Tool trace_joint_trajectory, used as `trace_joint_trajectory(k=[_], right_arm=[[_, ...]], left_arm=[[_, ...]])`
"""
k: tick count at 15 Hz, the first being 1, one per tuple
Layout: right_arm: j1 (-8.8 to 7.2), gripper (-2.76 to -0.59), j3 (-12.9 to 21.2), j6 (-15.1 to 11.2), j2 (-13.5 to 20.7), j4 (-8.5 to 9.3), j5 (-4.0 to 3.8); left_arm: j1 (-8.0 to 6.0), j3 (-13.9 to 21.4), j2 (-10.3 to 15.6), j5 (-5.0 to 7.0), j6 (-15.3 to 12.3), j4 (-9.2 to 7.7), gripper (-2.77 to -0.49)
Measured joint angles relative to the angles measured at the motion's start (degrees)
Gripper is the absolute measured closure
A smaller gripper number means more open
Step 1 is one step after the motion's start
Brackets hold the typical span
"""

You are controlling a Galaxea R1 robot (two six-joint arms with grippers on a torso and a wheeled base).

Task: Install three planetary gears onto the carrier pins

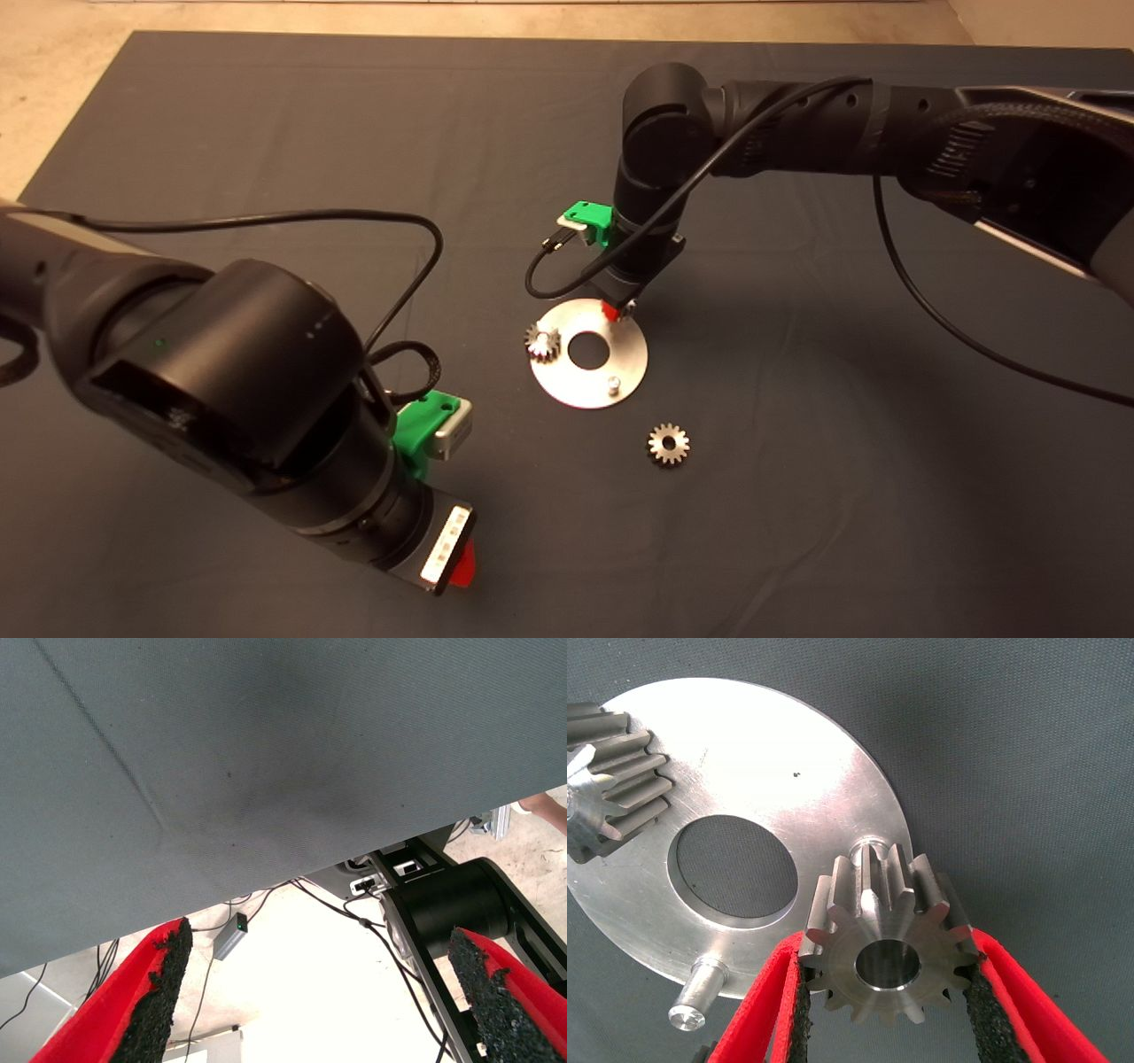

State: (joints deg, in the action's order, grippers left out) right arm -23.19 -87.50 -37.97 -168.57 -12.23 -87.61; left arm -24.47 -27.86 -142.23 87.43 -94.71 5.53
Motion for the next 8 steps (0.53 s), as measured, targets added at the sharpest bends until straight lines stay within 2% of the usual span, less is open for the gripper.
trace_joint_trajectory(k=[8], right_arm=[[0.02, -1.04, 0.0, 0.0, 0.0, -1.72, 0.04]], left_arm=[[0.0, 0.0, 0.0, 0.0, 0.0, 0.0, -2.04]])
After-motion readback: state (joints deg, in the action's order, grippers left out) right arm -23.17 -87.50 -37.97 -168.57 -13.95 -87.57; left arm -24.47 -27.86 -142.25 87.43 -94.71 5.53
